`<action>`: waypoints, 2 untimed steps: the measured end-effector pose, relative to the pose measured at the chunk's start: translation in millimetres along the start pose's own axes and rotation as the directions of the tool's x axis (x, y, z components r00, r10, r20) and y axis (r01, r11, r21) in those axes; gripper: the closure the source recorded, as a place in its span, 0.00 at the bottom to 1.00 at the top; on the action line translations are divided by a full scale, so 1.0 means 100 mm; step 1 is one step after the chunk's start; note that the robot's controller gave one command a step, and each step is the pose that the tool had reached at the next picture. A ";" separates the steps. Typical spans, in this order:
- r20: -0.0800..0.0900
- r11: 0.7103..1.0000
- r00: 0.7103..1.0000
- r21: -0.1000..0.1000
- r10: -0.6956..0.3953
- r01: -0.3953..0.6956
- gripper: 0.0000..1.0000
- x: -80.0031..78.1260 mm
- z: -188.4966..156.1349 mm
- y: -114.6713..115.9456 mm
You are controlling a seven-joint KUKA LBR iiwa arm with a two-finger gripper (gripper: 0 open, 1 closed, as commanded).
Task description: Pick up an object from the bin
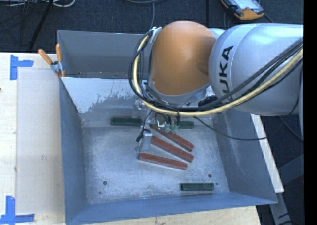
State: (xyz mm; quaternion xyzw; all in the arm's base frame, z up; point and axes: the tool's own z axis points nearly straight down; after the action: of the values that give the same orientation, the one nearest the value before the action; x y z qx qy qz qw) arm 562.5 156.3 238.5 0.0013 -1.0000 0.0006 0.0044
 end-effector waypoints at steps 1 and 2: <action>0.008 1.000 1.000 -0.001 0.004 -0.004 0.00 -0.02 -0.05 -0.01; 0.011 1.000 1.000 -0.002 0.027 -0.027 0.00 -0.01 0.73 -0.27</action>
Offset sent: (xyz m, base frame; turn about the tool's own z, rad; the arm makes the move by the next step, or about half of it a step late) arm -0.0019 -0.0609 -0.1685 0.0579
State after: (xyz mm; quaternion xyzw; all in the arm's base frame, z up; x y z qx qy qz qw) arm 562.8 129.0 165.0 -0.0124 -0.9999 -0.0004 -0.0010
